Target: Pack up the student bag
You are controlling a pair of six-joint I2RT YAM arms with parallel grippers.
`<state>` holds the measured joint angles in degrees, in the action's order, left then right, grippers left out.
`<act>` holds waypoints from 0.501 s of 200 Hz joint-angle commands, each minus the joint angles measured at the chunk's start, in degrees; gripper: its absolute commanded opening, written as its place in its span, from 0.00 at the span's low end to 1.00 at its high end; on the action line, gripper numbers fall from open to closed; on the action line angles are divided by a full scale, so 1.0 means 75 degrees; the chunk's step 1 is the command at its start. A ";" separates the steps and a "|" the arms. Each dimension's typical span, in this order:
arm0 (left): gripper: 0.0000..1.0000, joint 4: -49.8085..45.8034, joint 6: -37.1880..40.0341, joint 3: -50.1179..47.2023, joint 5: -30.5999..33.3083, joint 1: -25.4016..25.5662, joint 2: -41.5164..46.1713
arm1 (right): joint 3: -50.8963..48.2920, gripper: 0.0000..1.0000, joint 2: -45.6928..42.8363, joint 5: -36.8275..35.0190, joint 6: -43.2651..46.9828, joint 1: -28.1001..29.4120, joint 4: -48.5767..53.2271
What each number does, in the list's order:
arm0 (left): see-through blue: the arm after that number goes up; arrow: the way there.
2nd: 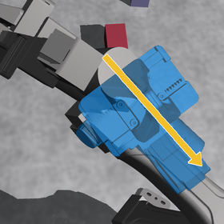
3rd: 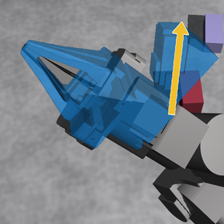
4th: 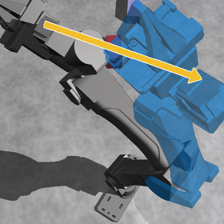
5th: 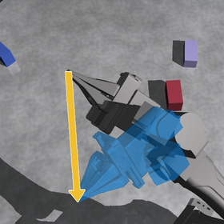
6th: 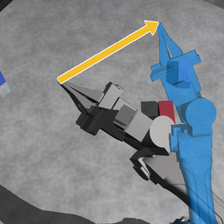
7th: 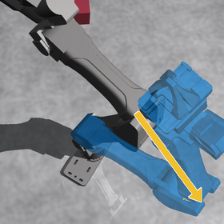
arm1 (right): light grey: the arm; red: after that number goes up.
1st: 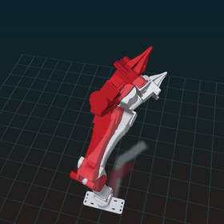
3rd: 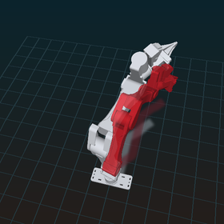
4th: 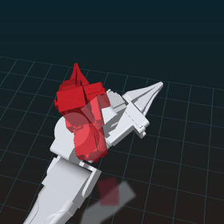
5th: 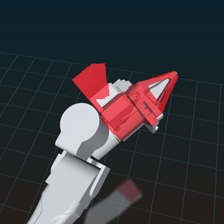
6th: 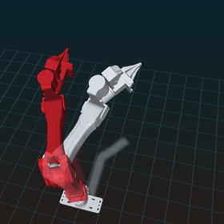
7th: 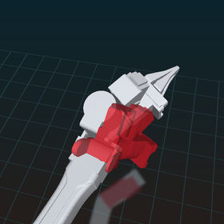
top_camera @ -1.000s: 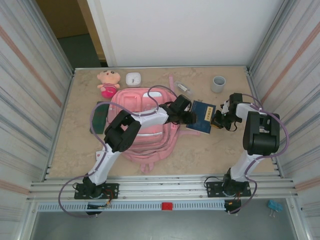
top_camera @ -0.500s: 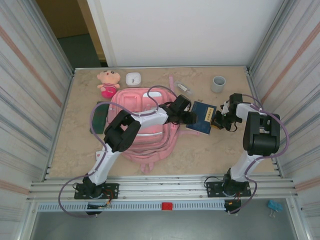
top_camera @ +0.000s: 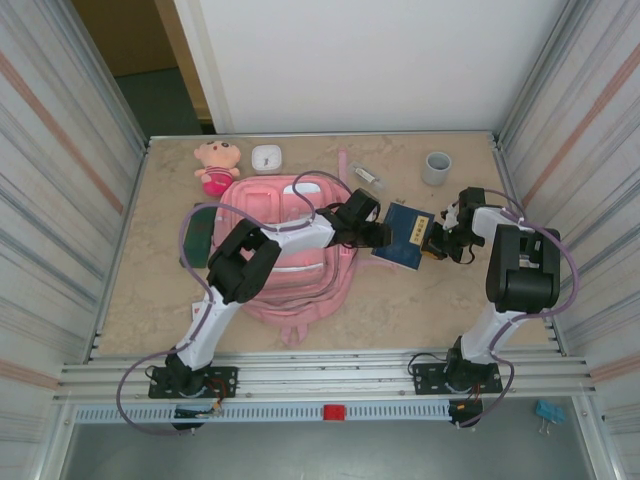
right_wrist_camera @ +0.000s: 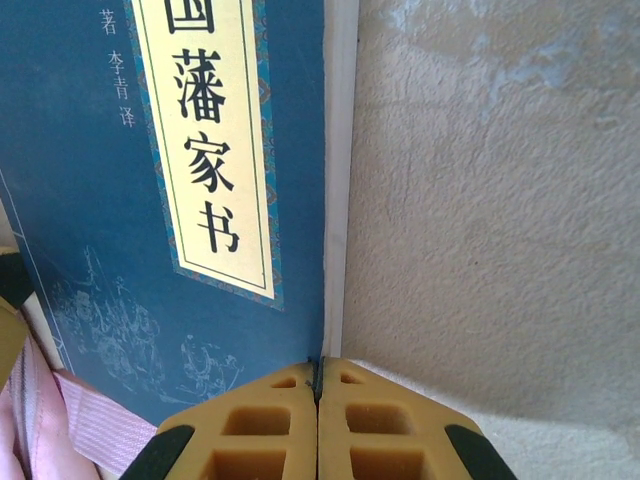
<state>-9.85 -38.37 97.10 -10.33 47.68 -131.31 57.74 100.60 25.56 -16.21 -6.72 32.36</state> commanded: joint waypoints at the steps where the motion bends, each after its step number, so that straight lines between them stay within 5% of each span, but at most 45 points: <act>1: 0.51 -0.0684 0.0220 0.0020 0.0034 -0.0148 -0.0204 | -0.0145 0.07 -0.0264 0.0054 -0.0007 0.0085 0.0361; 100: 0.50 0.1465 -0.0941 -0.0501 -0.2801 0.0047 0.0358 | -0.0337 0.07 -0.0101 0.0572 -0.0136 0.0064 -0.0013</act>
<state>-6.52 -41.21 96.23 -20.47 46.17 -131.96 56.34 100.14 26.61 -16.25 -6.79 32.58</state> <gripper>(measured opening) 0.502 0.073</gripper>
